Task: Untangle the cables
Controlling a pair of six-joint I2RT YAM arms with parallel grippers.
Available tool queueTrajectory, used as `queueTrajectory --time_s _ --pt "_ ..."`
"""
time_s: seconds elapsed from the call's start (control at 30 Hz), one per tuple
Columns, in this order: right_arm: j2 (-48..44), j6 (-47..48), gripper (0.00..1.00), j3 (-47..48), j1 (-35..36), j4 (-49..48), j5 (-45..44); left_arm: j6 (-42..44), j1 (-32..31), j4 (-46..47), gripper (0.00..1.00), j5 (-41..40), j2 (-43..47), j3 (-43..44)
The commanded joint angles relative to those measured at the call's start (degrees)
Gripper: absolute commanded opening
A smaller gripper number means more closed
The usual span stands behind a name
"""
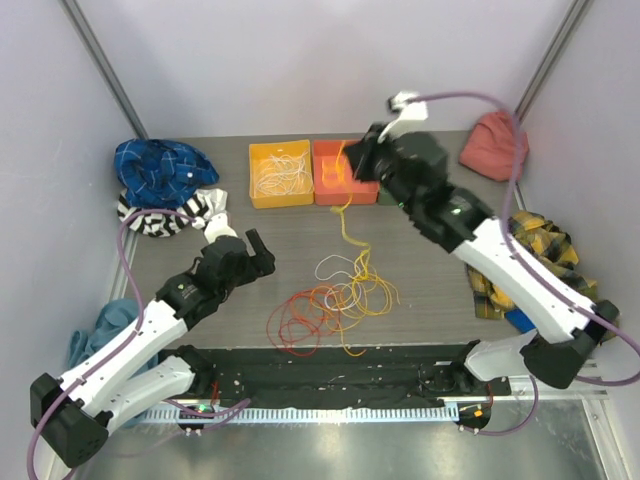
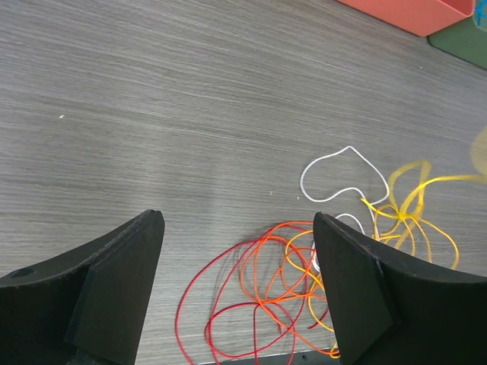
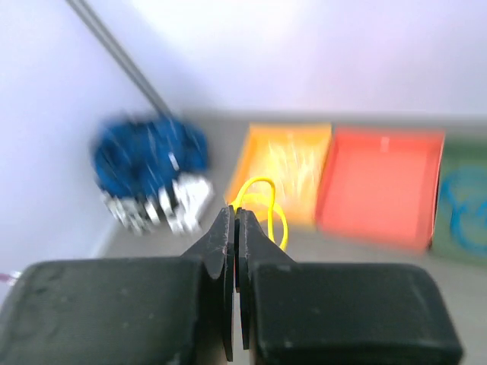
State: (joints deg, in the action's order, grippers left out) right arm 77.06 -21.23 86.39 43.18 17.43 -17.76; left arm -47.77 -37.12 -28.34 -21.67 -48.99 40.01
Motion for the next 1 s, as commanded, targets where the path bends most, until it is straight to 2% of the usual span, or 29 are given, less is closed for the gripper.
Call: queueTrajectory --time_s 0.0,0.17,0.3,0.33,0.4,0.43,0.57,0.77,0.87,0.9,0.97 --pt "-2.09 3.66 0.01 13.44 -0.29 2.16 -5.53 -1.1 -0.14 5.3 0.88 1.54 -0.84 1.74" --pt "-4.01 1.9 0.01 12.76 -0.2 4.02 -4.92 -2.33 -0.23 13.11 0.97 4.27 -1.54 0.86" --pt "-6.91 0.49 0.01 12.05 -0.2 4.01 -3.6 -3.2 -0.14 26.72 1.0 7.43 -2.33 -2.47" --pt "-7.18 0.4 0.01 12.22 -0.29 4.01 -3.42 -3.03 -0.23 35.37 1.0 8.65 -2.68 -4.57" --pt "-7.53 0.49 0.01 13.97 -0.29 4.54 -2.99 -2.33 -0.23 43.85 1.0 9.89 -4.26 -6.25" --pt "-7.54 0.32 0.01 14.85 -0.2 5.06 -2.55 -1.72 -0.23 51.2 1.0 11.72 -5.23 -7.39" --pt "-7.71 -0.12 0.01 17.23 -0.2 7.44 -1.67 3.02 -0.58 63.72 1.0 19.36 -11.2 -5.74" --pt "-8.85 -1.44 0.01 15.83 -0.29 7.62 -0.17 9.35 -4.01 76.13 1.0 17.55 -20.96 -4.15" --pt "-9.2 -1.97 0.01 15.48 -0.29 7.71 0.44 12.77 -5.15 88.23 1.0 18.68 -25.18 -5.37" --pt "-9.29 -2.06 0.01 15.48 -0.2 7.88 0.62 13.4 -6.02 95.15 1.0 19.64 -26.41 -6.16" --pt "-9.47 -2.14 0.01 15.3 -0.29 8.15 0.71 15.06 -6.47 97.5 1.0 21.22 -28.61 -4.95"
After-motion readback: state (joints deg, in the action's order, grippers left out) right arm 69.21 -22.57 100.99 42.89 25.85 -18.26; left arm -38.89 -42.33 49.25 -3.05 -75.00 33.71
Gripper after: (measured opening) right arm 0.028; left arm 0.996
